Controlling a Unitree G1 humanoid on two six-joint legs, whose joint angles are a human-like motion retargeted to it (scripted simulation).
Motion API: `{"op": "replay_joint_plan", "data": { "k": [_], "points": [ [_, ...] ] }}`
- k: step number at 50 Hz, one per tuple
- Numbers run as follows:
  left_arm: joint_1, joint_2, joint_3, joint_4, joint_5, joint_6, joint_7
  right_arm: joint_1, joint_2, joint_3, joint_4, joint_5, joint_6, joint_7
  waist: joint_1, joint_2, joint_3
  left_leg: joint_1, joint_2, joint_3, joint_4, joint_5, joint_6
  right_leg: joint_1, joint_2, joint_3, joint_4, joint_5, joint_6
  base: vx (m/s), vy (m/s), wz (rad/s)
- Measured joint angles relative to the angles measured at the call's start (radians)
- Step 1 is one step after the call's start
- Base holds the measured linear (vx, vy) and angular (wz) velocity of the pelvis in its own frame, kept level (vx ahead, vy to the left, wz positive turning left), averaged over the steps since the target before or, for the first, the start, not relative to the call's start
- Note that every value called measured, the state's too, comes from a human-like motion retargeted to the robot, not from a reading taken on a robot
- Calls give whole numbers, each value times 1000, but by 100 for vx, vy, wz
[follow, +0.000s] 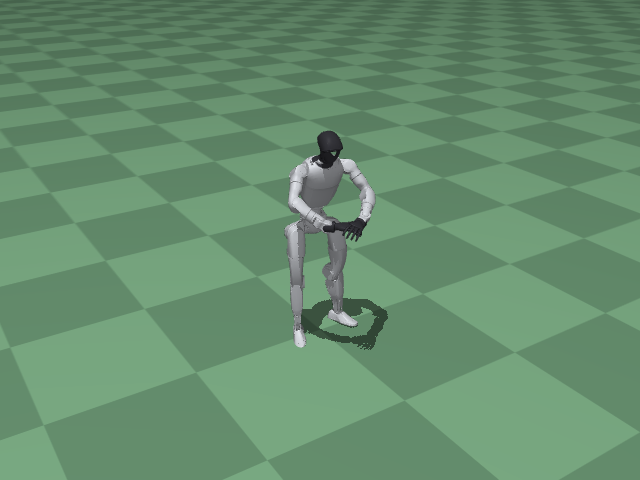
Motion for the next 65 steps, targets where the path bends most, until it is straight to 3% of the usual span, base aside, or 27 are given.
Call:
{"op": "replay_joint_plan", "data": {
  "k": [3, 6, 15, 19, 22, 25, 28, 32, 35, 39, 45, 51, 55, 60, 65],
  "points": [
    [-85, -103, -50, 236, 35, 27, 29, -13, 63, -39, 150, 17, 6, 21, -4, 8, -10, -25, 0, -5, 0, 12, -3, -14, 7, -12, -16, 15, 0, -9, -4, 8],
    [-145, -131, -41, 287, 10, 29, 49, -44, 60, -75, 146, 52, 19, -6, -3, 16, -34, -41, -8, -9, 0, 19, -4, -23, 3, -18, -24, 23, 0, -2, 0, 3],
    [-69, 177, 61, -292, -97, -42, 55, -100, -136, -101, -290, 73, 9, -102, 6, 12, -101, 9, -9, 23, 0, -2, -3, -4, -5, 20, 2, -3, 0, 10, 1, -16],
    [54, 257, 95, -476, -123, -61, 73, -60, -170, -92, -420, 62, -7, -102, -2, -4, -88, 24, 3, 38, 15, -18, 9, 0, 3, 37, 15, -9, 0, 4, -3, -24],
    [131, 254, 113, -486, -90, -69, 72, -24, -158, -70, -428, 44, -22, -94, -14, -15, -62, 22, 11, 42, 16, -19, 14, -5, 13, 38, 16, -4, 0, -5, -4, -4],
    [134, 196, 87, -333, 13, -60, 77, -15, -104, -24, -298, -21, -28, -77, -29, -20, -31, 15, 18, 36, 7, -9, 10, -10, 23, 26, 10, 5, 0, -13, -6, 8],
    [41, 78, -4, -23, 114, -23, 86, -23, -4, -1, -33, -106, -5, -54, -36, -16, -8, -1, 21, 24, 0, 5, 3, -16, 29, 9, -3, 15, 0, -14, -5, 19],
    [-97, -101, -110, 360, 113, 25, 105, -25, 130, -90, 255, -104, 51, -69, -33, -8, 3, -30, 17, 9, 0, 17, -3, -28, 28, -7, -20, 28, 0, -13, 0, 18],
    [-153, -139, -108, 422, 61, 32, 126, -34, 178, -201, 294, -49, 86, -107, -27, -8, -7, -43, 11, 7, 0, 21, -4, -36, 25, -8, -27, 35, 0, -6, 1, 5],
    [-142, -19, -37, 195, 23, -1, 74, -28, 125, -271, 125, -24, 85, -107, -11, -21, -29, -39, 12, 19, 0, 18, -4, -38, 28, 2, -28, 37, 0, 0, 0, 0],
    [-24, 211, 54, -265, 0, -63, -15, 16, -96, -200, -303, 4, 25, -96, 21, -33, -36, -18, 28, 37, 0, 13, -3, -32, 46, 15, -22, 33, 0, 3, -6, -16],
    [56, 238, 70, -422, 6, -76, -52, 84, -188, -179, -516, 86, -18, 35, 16, -31, 10, -25, 29, 20, 0, 18, -3, -33, 42, 3, -17, 32, 0, -3, 0, 8],
    [-27, 152, 14, -211, 79, -34, -47, 22, -127, -148, -344, 77, 0, 109, -15, -22, 43, -60, 15, -12, 0, 31, -3, -48, 26, -24, -21, 41, 0, -14, 4, 41],
    [-233, -25, -116, 209, 128, 27, -114, -102, 60, -100, 147, 22, 74, 168, -51, 1, 59, -124, -21, -50, 0, 56, -5, -78, -6, -62, -36, 64, 0, -17, 9, 47],
    [-303, -85, -87, 313, -61, 25, -232, -83, 160, -297, 364, 230, 117, 154, -68, 17, 24, -159, -58, -68, 0, 65, -5, -95, -41, -76, -41, 72, 0, -4, 11, 26]
  ]
}}
